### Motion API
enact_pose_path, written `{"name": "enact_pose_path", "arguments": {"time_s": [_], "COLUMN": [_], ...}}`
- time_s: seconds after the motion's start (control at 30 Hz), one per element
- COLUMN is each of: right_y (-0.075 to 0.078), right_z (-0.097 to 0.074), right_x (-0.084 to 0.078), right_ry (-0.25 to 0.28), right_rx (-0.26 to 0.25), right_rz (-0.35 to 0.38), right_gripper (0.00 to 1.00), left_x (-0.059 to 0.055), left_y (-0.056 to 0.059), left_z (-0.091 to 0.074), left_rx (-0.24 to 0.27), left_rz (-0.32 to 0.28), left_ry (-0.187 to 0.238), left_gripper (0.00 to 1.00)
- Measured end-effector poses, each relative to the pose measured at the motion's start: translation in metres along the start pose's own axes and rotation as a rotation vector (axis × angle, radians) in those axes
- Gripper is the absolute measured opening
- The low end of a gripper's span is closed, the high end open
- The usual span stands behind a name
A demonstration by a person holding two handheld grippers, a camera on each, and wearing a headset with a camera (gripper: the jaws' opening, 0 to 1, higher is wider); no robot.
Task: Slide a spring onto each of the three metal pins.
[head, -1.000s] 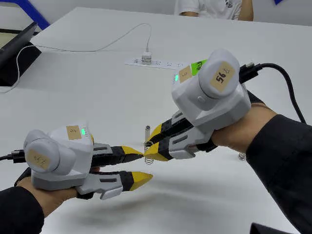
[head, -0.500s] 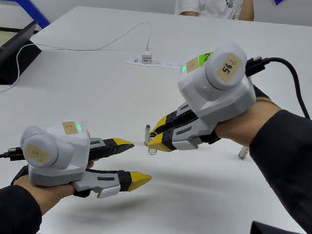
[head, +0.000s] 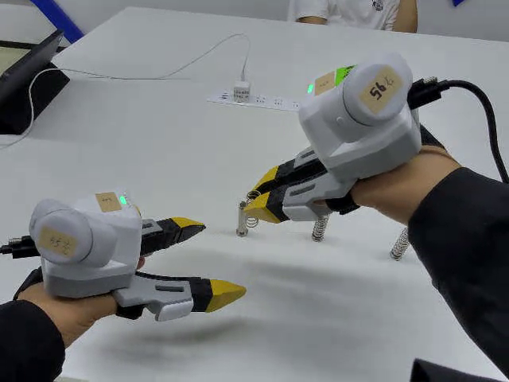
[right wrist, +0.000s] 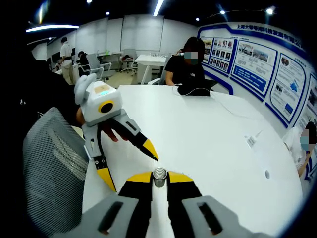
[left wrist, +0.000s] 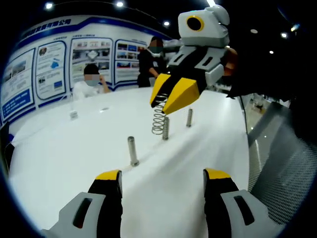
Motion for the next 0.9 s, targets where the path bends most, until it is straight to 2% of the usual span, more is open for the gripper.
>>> {"name": "enact_pose_path", "arguments": {"time_s": [0.17, 0.37, 0.57, 0.9], "right_y": [0.009, 0.020, 0.030, 0.033], "right_z": [-0.001, 0.001, 0.009, 0.018], "right_x": [0.003, 0.006, 0.001, -0.005], "right_ry": [0.055, 0.075, 0.073, 0.051], "right_rx": [-0.032, -0.070, -0.082, -0.071], "right_rz": [0.035, 0.042, 0.068, 0.093], "right_gripper": [0.12, 0.12, 0.12, 0.12], "left_x": [0.000, 0.001, 0.001, 0.001], "left_y": [-0.001, -0.001, -0.002, -0.001], "left_z": [0.000, 0.000, -0.001, -0.001], "left_rx": [0.006, 0.010, 0.008, 0.004], "left_rz": [-0.001, 0.001, 0.003, 0.001], "left_ry": [0.006, 0.012, 0.019, 0.022], "left_gripper": [0.69, 0.71, 0.70, 0.70]}}
Point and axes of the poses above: the centre of the closed fingertips' face, and the gripper's own axes: z roughly forward along the fingers, y roughly to its right, x roughly out of its top, the point moved 9 cm from there along -z, roughly backward along the fingers, and after that the axes turned 10 degrees about x, right-handed, at the moved point
